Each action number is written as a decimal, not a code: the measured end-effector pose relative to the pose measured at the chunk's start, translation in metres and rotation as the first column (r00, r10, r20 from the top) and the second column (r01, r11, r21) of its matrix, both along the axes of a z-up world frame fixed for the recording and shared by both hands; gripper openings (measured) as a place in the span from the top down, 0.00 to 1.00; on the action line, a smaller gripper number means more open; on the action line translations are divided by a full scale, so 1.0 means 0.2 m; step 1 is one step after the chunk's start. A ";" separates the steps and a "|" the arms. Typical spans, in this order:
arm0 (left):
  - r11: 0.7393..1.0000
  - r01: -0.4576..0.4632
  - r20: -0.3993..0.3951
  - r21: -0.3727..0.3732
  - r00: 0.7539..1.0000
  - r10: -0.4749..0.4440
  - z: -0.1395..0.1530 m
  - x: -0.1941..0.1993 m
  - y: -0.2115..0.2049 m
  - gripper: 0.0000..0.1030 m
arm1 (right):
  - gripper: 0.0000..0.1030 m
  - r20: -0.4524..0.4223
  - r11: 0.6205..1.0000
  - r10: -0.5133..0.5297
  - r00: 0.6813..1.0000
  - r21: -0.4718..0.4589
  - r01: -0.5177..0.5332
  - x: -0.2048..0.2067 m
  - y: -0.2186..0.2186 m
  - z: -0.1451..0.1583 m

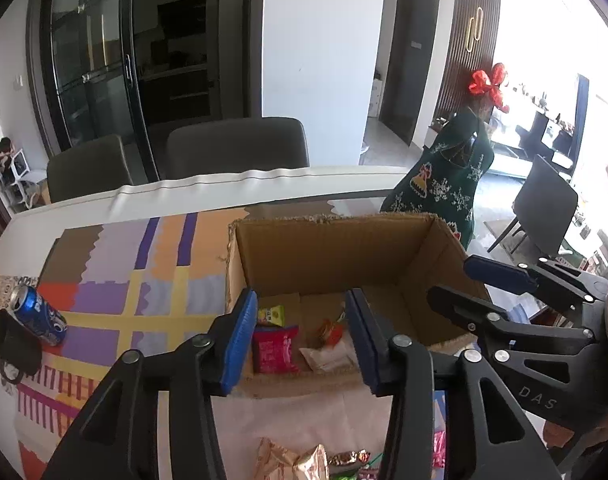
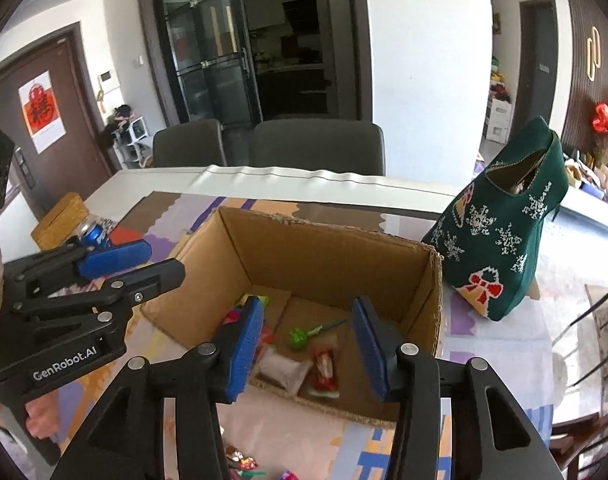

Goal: Organize snacks
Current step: 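Move both open tools back to the remaining snacks, then grasp the COSTA coffee pack with the left tool while the right tool grasps the pink pack, then lift and carry the COSTA pack and pink pack over the box, then open both tools to drop the two packs into the box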

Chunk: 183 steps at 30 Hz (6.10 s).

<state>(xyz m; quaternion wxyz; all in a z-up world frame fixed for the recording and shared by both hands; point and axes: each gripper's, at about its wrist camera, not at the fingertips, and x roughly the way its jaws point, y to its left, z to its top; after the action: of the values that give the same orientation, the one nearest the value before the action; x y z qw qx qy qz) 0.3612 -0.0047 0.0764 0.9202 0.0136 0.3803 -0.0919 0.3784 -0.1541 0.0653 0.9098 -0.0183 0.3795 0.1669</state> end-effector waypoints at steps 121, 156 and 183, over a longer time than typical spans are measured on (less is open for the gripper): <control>0.998 0.041 -0.181 -0.056 0.982 -0.051 -0.41 -0.67 -0.17 0.63 | 0.58 -0.230 0.990 0.113 0.967 -0.061 -0.130 -0.66 -0.13 -0.46; 0.998 0.011 0.022 -0.068 1.000 -0.009 0.04 -0.27 -0.06 0.63 | 0.58 0.025 0.998 0.050 0.998 0.024 -0.051 -0.34 -0.04 0.04; 1.000 -0.009 -0.019 0.016 1.000 0.009 -0.06 0.15 -0.04 0.45 | 0.45 -0.034 1.000 -0.019 0.999 -0.016 0.018 0.10 -0.04 -0.06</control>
<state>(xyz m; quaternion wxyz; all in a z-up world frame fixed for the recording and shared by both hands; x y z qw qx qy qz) 0.3910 -0.0128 0.0638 0.9168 0.0183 0.3899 -0.0847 0.3989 -0.1620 0.0532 0.9047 -0.0191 0.3962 0.1557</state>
